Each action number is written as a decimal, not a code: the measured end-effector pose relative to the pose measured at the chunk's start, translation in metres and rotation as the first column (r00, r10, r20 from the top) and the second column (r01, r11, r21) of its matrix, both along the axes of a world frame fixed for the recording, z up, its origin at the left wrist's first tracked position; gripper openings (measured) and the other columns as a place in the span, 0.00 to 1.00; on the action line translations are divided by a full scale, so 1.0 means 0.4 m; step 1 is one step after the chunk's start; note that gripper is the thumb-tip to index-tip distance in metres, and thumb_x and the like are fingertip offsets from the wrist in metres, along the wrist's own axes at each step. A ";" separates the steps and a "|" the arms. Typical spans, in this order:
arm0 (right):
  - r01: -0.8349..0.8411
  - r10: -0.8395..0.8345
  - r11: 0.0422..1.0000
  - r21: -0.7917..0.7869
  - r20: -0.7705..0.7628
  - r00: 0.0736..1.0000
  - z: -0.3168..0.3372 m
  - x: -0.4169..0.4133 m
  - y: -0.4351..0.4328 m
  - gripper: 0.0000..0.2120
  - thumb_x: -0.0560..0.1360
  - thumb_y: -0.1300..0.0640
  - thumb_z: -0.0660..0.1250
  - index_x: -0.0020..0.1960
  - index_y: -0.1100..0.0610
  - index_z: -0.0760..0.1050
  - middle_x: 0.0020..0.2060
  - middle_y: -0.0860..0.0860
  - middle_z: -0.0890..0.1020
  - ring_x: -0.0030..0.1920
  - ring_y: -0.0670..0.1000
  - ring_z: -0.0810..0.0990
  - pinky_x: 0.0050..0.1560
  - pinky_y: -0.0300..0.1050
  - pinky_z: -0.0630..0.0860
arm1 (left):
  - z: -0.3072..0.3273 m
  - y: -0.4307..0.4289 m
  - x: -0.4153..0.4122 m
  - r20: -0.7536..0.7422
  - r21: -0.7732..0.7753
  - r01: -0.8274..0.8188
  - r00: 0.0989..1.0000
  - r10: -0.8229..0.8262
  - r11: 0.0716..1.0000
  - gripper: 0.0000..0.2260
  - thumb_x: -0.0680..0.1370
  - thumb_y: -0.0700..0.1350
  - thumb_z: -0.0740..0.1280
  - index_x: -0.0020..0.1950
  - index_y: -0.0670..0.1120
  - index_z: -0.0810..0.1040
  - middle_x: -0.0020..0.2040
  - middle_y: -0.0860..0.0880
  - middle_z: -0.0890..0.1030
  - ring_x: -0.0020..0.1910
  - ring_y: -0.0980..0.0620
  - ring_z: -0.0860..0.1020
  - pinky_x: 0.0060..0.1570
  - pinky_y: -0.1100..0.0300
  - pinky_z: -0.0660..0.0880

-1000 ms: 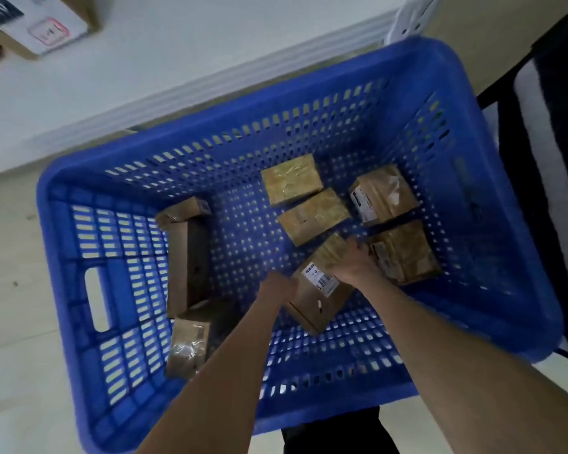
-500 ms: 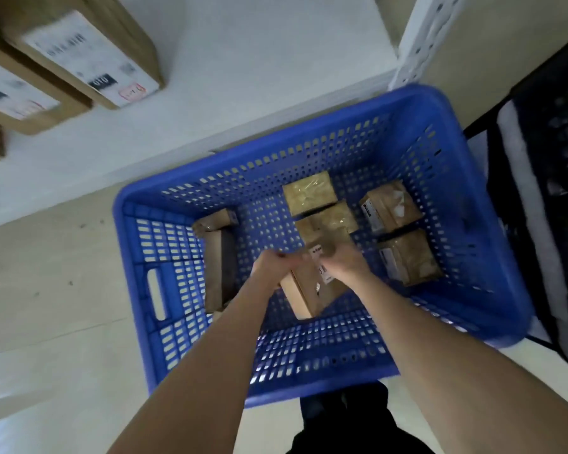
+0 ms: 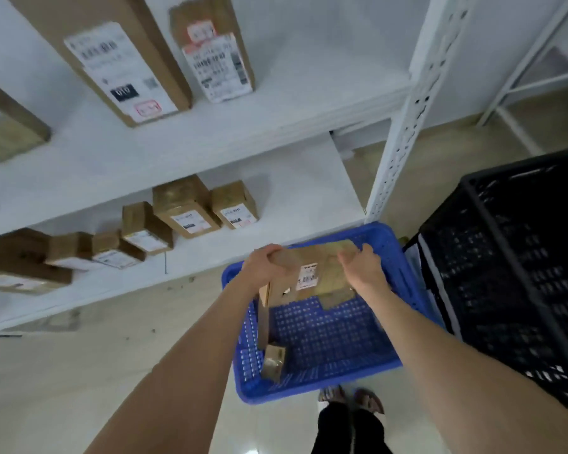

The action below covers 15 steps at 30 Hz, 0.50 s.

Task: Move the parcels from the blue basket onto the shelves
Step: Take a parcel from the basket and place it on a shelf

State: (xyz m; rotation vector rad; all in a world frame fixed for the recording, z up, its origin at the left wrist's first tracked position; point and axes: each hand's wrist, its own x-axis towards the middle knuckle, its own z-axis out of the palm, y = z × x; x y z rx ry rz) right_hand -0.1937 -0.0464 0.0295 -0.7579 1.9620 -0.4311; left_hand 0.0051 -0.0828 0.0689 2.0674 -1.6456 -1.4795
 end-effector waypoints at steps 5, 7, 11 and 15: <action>0.080 -0.080 0.997 -0.002 0.100 0.992 0.254 0.006 0.019 0.38 0.76 0.33 0.56 0.76 0.56 0.58 0.66 0.58 0.73 0.57 0.61 0.79 0.55 0.56 0.78 | 0.256 0.019 0.024 -0.021 -0.170 0.124 0.991 -0.130 0.978 0.25 0.67 0.29 0.70 0.61 0.48 0.77 0.53 0.47 0.75 0.50 0.47 0.75 0.48 0.57 0.75; 0.146 -0.143 0.989 -0.004 0.188 0.972 0.336 0.019 0.042 0.35 0.77 0.35 0.56 0.76 0.56 0.58 0.66 0.58 0.72 0.50 0.60 0.81 0.45 0.51 0.81 | 0.339 0.042 0.036 -0.002 -0.247 0.156 0.987 -0.161 0.956 0.26 0.66 0.28 0.70 0.59 0.50 0.77 0.57 0.45 0.74 0.53 0.46 0.75 0.48 0.56 0.76; 0.385 -0.368 0.920 0.068 0.481 0.796 0.462 0.031 0.113 0.31 0.77 0.36 0.61 0.70 0.56 0.64 0.64 0.56 0.71 0.54 0.62 0.80 0.36 0.49 0.82 | 0.469 0.100 0.065 0.094 -0.418 0.231 0.973 -0.212 0.878 0.27 0.64 0.30 0.71 0.56 0.55 0.78 0.61 0.45 0.71 0.60 0.45 0.71 0.57 0.58 0.71; 0.492 -0.412 0.864 0.103 0.706 0.576 0.558 0.047 0.219 0.14 0.78 0.55 0.67 0.58 0.61 0.70 0.52 0.59 0.77 0.52 0.58 0.79 0.26 0.44 0.80 | 0.590 0.201 0.072 0.164 -0.552 0.235 0.971 -0.172 0.800 0.27 0.70 0.27 0.65 0.63 0.51 0.76 0.68 0.46 0.64 0.65 0.45 0.68 0.57 0.57 0.71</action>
